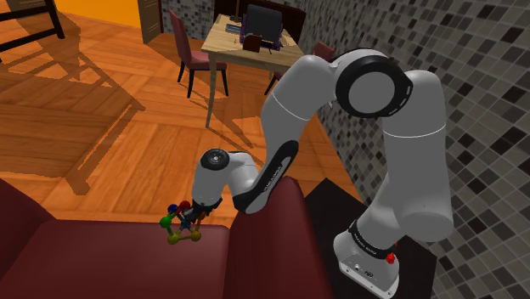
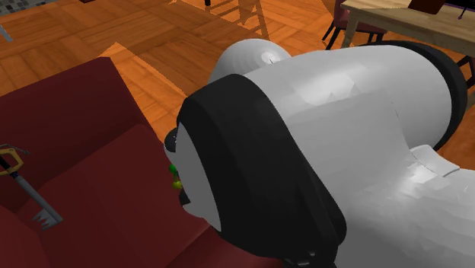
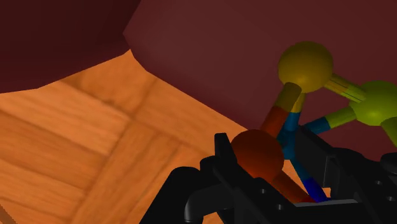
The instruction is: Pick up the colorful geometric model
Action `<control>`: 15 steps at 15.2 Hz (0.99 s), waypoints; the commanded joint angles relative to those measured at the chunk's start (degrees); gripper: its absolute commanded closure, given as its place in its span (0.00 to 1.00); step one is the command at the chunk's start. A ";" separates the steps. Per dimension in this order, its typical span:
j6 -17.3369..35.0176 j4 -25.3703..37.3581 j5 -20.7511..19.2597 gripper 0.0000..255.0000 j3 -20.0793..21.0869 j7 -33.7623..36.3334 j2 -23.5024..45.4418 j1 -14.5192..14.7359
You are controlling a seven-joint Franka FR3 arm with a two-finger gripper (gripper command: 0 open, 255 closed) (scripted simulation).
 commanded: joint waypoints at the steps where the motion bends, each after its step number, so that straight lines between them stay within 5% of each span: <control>1: -0.82 -0.88 0.79 1.00 1.04 -0.95 -1.21 -0.87; 15: -6.97 -4.49 8.26 1.00 8.36 -7.92 -10.56 -6.70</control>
